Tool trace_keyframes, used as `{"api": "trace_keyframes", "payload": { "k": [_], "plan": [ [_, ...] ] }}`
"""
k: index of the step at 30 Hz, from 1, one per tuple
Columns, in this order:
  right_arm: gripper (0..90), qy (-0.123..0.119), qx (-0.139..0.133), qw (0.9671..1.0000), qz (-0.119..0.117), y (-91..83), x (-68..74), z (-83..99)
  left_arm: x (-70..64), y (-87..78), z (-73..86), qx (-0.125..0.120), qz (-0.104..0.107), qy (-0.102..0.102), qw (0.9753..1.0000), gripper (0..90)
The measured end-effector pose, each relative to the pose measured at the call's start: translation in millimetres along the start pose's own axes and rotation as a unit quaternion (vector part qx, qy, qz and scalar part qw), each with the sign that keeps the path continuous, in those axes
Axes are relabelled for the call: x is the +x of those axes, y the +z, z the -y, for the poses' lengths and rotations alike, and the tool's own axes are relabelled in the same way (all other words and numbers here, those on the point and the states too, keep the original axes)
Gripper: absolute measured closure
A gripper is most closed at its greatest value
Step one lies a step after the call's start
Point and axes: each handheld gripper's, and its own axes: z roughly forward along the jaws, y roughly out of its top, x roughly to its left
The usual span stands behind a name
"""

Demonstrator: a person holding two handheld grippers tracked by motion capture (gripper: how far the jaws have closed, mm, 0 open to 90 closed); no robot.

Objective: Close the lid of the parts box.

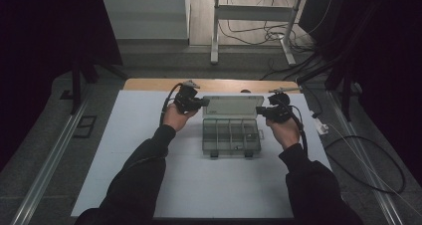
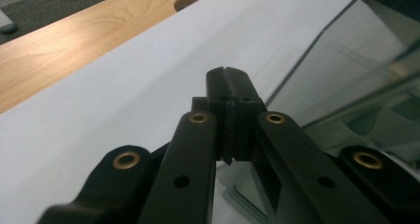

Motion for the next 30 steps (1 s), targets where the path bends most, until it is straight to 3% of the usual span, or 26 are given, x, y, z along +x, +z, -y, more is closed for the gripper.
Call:
{"api": "trace_keyframes", "payload": {
  "k": [11, 21, 30],
  "plan": [
    [88.7, -0.022, 0.019, 0.9995, -0.014, -14.2, 10.2, 9.2, -14.4, -14.5, 7.0, 0.008, 0.026, 0.014, 0.9995, 89.3],
    [88.7, -0.033, 0.037, 0.9984, -0.027, -26.9, 18.4, 22.5, -30.6, -28.8, 8.2, 0.008, 0.048, 0.011, 0.9987, 89.3],
    [88.7, -0.037, 0.05, 0.9972, -0.04, -34.9, 21.9, 35.4, -47.7, -39.4, 10.9, 0.022, 0.05, 0.025, 0.9982, 89.3]
  ]
}}
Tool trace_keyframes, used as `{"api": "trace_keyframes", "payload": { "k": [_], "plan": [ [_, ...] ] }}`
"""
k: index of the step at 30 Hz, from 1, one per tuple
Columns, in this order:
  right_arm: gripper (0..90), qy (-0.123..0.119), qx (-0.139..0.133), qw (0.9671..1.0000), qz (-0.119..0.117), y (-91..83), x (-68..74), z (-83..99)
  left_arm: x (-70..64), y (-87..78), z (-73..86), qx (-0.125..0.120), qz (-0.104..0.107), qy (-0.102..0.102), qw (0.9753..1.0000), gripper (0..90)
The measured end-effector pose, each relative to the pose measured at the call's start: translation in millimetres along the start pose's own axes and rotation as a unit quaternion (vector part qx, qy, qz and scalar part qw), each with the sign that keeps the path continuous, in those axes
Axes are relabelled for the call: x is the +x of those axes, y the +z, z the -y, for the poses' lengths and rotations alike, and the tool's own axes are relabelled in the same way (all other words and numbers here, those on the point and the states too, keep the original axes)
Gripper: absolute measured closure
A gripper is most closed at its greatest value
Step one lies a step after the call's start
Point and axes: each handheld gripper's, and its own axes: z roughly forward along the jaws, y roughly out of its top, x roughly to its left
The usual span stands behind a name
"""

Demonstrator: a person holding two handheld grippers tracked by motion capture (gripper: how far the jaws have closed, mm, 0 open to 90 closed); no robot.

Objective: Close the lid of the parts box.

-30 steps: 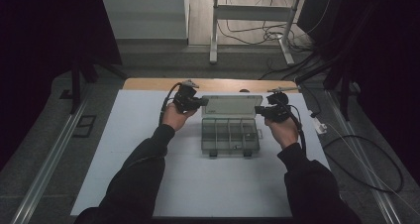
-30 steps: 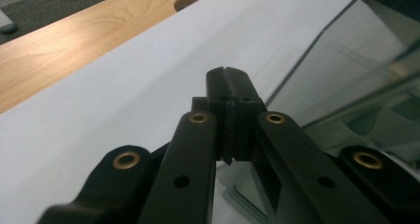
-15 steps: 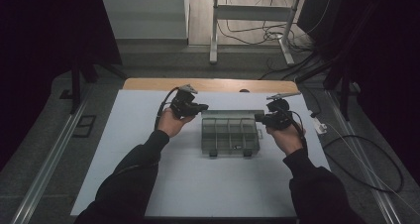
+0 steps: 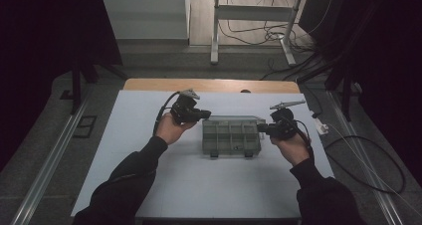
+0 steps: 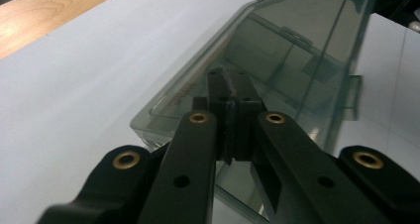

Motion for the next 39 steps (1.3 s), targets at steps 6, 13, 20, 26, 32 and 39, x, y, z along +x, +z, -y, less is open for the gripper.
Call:
{"api": "trace_keyframes", "payload": {
  "k": [6, 13, 20, 26, 32, 39],
  "plan": [
    [88.7, -0.006, 0.006, 1.0, -0.003, -2.8, 2.5, 6.7, -8.1, -4.6, 5.3, 0.004, 0.002, -0.001, 1.0, 89.3],
    [88.7, -0.011, 0.016, 0.9998, -0.007, -4.5, 5.1, 17.5, -19.5, -7.4, 10.9, 0.01, 0.005, -0.002, 0.9999, 89.3],
    [88.7, -0.015, 0.025, 0.9995, -0.013, -6.5, 9.5, 26.7, -29.7, -5.5, 18.7, 0.02, 0.012, -0.004, 0.9997, 89.3],
    [88.7, -0.022, 0.034, 0.999, -0.017, -7.9, 13.2, 33.9, -36.0, 2.0, 27.6, 0.042, 0.013, -0.005, 0.999, 89.3],
    [88.7, -0.024, 0.027, 0.9993, -0.014, -6.0, 12.7, 31.4, -37.8, 7.6, 36.7, 0.053, 0.014, -0.015, 0.9984, 89.2],
    [88.7, -0.029, 0.03, 0.9991, -0.01, 10.6, 8.1, 32.1, -38.0, 14.3, 45.6, 0.068, 0.008, -0.024, 0.9974, 89.2]
  ]
}}
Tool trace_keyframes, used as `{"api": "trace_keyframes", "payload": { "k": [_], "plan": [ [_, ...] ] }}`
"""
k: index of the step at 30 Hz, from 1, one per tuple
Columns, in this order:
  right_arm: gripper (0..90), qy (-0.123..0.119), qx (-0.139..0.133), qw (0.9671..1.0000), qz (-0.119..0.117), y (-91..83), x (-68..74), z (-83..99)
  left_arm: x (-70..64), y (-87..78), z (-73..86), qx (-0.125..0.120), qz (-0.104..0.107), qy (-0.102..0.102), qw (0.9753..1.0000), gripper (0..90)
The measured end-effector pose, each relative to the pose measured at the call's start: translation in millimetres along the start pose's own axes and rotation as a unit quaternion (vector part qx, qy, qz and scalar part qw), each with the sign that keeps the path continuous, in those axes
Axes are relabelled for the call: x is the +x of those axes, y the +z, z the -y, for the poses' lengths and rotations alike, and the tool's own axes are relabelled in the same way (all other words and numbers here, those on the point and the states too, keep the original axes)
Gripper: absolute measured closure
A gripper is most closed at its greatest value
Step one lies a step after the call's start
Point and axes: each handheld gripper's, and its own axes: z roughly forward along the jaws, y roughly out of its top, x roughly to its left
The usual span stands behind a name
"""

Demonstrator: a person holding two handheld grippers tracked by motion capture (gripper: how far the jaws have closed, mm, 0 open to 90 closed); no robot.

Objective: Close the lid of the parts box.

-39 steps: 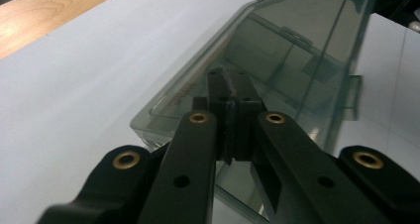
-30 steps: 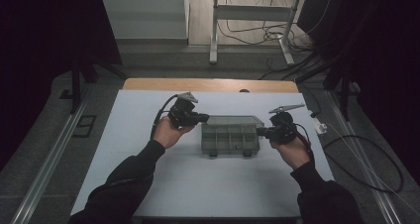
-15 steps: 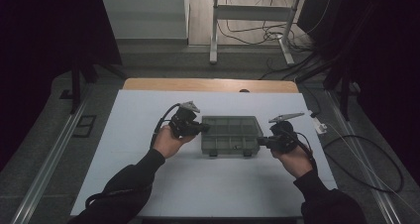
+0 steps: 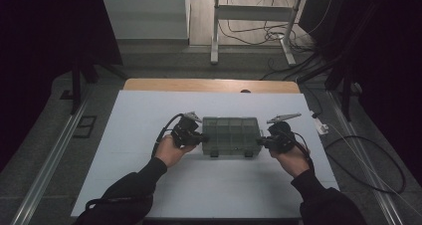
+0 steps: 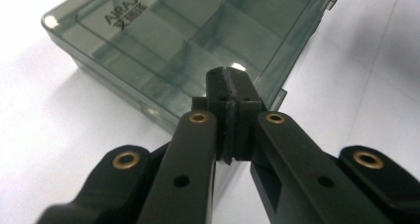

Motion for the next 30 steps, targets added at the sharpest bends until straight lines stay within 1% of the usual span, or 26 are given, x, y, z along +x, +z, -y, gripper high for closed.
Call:
{"api": "trace_keyframes", "payload": {
  "k": [1, 5, 6, 7, 9, 12, 15, 17, 20, 23, 24, 26, 30],
  "plan": [
    [88.7, 0.001, 0.001, 1.0, 0.0, 1.9, -0.8, 0.5, -0.2, 2.7, 1.9, 0.005, -0.002, -0.001, 1.0, 89.2],
    [88.7, -0.001, 0.01, 0.9999, 0.008, 9.0, -4.0, 3.1, -0.3, 5.1, 3.1, 0.003, 0.002, -0.004, 1.0, 89.2],
    [88.7, 0.002, 0.015, 0.9999, 0.005, 13.5, -6.2, 5.1, -0.6, 6.0, 3.3, 0.006, 0.0, -0.002, 1.0, 89.3],
    [88.7, 0.002, 0.015, 0.9999, 0.005, 13.5, -6.2, 5.1, -0.7, 7.1, 3.8, 0.008, -0.002, 0.0, 1.0, 89.3],
    [88.7, -0.001, 0.02, 0.9998, 0.004, 16.8, -6.6, 6.6, -0.2, 9.6, 5.5, 0.005, 0.008, -0.005, 0.9999, 89.2],
    [88.7, -0.005, 0.018, 0.9998, 0.006, 17.0, -6.0, 6.7, -1.8, 9.9, 5.0, 0.007, 0.004, 0.001, 1.0, 89.2],
    [88.7, -0.009, 0.017, 0.9998, 0.009, 16.9, -5.0, 7.1, -1.8, 9.5, 5.2, 0.007, 0.005, 0.0, 1.0, 89.2],
    [88.4, -0.008, 0.017, 0.9998, 0.011, 16.9, -4.7, 6.9, -3.6, 8.6, 4.1, 0.011, 0.001, 0.007, 0.9999, 87.5],
    [85.3, -0.01, 0.018, 0.9998, 0.009, 16.6, -4.0, 6.6, -5.6, 7.1, 3.8, 0.01, -0.008, 0.014, 0.9998, 83.8],
    [82.4, -0.01, 0.018, 0.9997, 0.01, 16.4, -3.0, 5.7, -6.1, 4.1, 3.0, 0.005, -0.009, 0.012, 0.9999, 80.9],
    [79.8, -0.008, 0.014, 0.9998, 0.009, 15.4, -2.3, 5.2, -6.2, 2.5, 2.6, 0.003, -0.009, 0.011, 0.9999, 78.7],
    [78.5, -0.007, 0.013, 0.9999, 0.008, 14.7, -1.9, 5.0, -6.6, -0.3, 2.3, 0.0, -0.006, 0.01, 0.9999, 77.6],
    [70.2, -0.007, 0.004, 1.0, 0.005, 11.1, -0.1, 3.2, -9.0, -4.7, 3.1, 0.0, -0.006, 0.01, 0.9999, 72.6]
  ]
}}
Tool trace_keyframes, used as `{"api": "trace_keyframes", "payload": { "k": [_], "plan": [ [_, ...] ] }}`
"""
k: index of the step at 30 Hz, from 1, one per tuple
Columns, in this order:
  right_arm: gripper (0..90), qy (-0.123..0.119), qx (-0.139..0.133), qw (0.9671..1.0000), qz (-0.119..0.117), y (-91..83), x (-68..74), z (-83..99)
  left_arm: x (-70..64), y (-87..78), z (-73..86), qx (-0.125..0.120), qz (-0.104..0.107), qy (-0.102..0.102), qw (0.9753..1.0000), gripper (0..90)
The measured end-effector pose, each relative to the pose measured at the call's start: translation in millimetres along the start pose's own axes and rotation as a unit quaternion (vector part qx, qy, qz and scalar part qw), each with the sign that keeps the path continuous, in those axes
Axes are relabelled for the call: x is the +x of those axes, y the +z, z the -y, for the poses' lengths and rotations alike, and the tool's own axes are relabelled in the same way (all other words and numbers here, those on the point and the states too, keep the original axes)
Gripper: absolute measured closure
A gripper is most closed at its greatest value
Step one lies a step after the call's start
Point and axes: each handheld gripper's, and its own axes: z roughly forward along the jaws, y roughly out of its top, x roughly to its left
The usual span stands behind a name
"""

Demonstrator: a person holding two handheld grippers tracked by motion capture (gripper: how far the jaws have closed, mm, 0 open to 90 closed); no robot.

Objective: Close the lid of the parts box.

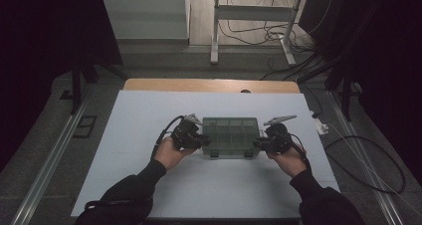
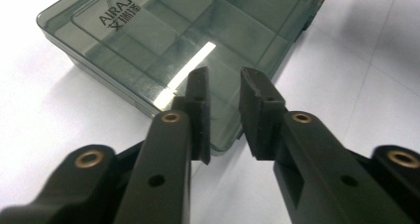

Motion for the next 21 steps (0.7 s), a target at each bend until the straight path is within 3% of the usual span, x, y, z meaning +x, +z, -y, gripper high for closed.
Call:
{"api": "trace_keyframes", "payload": {
  "k": [5, 12, 21],
  "plan": [
    [62.6, -0.001, -0.007, 1.0, -0.002, -2.8, 1.5, -0.8, -3.2, -8.0, 1.8, 0.0, -0.007, 0.008, 0.9999, 66.3],
    [51.2, -0.008, -0.024, 0.9997, -0.001, -8.9, 6.5, -2.5, -3.9, -21.4, 5.9, -0.018, -0.01, 0.001, 0.9998, 56.6],
    [39.8, -0.017, -0.034, 0.9992, -0.009, -15.0, 12.4, -2.7, -10.6, -29.0, 10.6, -0.018, -0.019, 0.004, 0.9996, 43.3]
  ]
}}
